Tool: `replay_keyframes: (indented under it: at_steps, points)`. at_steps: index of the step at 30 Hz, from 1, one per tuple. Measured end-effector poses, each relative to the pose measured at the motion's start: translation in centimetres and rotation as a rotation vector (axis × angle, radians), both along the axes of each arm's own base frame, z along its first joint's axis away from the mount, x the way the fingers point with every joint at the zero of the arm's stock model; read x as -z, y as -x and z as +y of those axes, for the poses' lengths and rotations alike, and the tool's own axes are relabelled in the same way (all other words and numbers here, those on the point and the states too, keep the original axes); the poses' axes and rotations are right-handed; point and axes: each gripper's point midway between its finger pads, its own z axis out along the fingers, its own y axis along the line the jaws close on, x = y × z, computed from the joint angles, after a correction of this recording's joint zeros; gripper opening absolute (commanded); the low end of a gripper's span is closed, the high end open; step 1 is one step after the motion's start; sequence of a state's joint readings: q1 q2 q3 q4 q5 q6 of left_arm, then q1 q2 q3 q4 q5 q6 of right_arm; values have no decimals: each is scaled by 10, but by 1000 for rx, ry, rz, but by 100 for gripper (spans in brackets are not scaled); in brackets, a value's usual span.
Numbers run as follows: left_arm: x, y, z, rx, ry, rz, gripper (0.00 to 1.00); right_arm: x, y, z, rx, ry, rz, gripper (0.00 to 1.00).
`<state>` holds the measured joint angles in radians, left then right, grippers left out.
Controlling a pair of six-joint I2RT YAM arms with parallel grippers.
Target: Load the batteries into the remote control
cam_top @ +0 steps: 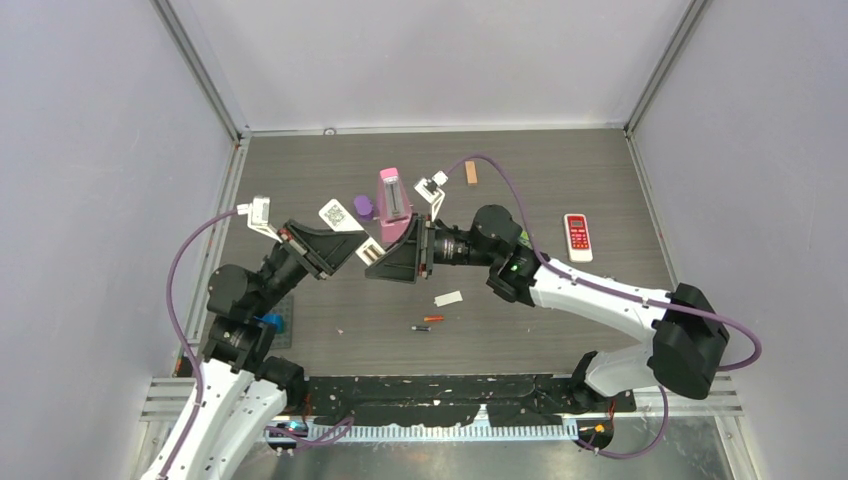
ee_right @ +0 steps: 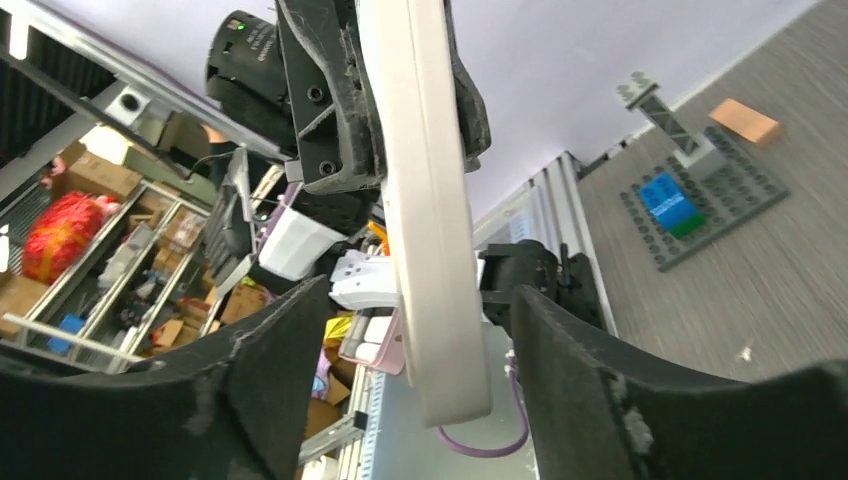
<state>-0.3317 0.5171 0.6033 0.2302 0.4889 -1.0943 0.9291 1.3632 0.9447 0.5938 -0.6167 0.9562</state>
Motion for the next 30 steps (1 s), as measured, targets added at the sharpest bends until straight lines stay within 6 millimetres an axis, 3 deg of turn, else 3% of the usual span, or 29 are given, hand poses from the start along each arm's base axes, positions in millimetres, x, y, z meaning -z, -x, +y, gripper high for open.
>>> replay_keyframes:
  at_steps: [4, 9, 12, 13, 15, 17, 23, 26, 30]
  points:
    - [22, -7, 10, -87, -84, 45, 0, 9, -8, -9, 62, 63, -15, 81]
    - [35, -11, 33, -238, -214, 59, 0, 15, -18, -36, 182, 159, -101, 78]
    - [45, -11, 47, -312, -282, 73, 0, 29, -25, -52, 251, 253, -175, 55]
    - [51, -11, 51, -334, -305, 84, 0, 40, -29, -57, 268, 300, -196, 45]
    - [62, -11, 57, -359, -342, 109, 0, 64, -34, -62, 284, 392, -225, 33]
    - [70, -10, 61, -374, -370, 129, 0, 98, -40, -66, 280, 506, -237, 30]
    - [80, -7, 65, -381, -395, 161, 0, 210, -38, -76, 169, 842, -217, 41]
    - [80, -6, 62, -365, -401, 173, 0, 247, -26, -77, 89, 957, -237, 42]
    - [70, -6, 63, -366, -402, 174, 0, 280, -18, -75, 31, 1069, -263, 41]
